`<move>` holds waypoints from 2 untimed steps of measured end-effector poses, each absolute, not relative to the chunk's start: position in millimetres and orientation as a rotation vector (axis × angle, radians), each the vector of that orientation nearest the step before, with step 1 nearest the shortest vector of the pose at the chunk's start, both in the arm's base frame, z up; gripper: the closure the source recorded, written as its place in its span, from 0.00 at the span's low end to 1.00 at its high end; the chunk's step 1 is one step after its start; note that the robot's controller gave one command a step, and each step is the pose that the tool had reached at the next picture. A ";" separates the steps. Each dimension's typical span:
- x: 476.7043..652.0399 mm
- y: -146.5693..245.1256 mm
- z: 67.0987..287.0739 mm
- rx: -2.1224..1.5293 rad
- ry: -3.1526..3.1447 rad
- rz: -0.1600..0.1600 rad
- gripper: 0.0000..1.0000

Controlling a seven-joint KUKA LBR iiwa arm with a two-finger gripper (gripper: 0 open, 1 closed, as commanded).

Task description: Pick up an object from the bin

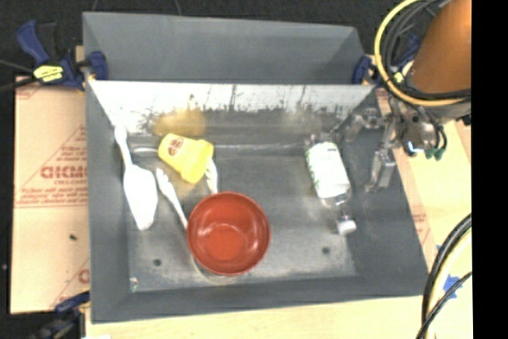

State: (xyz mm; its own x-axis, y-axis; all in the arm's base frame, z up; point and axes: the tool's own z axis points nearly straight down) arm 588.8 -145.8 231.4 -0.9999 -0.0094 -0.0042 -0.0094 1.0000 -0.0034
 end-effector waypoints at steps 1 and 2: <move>588.8 -145.8 231.4 -0.015 3.137 -0.005 0.00; 644.9 -128.0 181.8 -0.192 3.123 -0.010 0.00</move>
Offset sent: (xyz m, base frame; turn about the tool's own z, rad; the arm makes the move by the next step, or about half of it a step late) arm 0.0544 0.0198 -0.0512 -0.1171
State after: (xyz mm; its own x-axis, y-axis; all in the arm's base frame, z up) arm 644.9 -128.0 181.8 -0.9924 -0.1225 -0.0126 -0.1224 0.9924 -0.0075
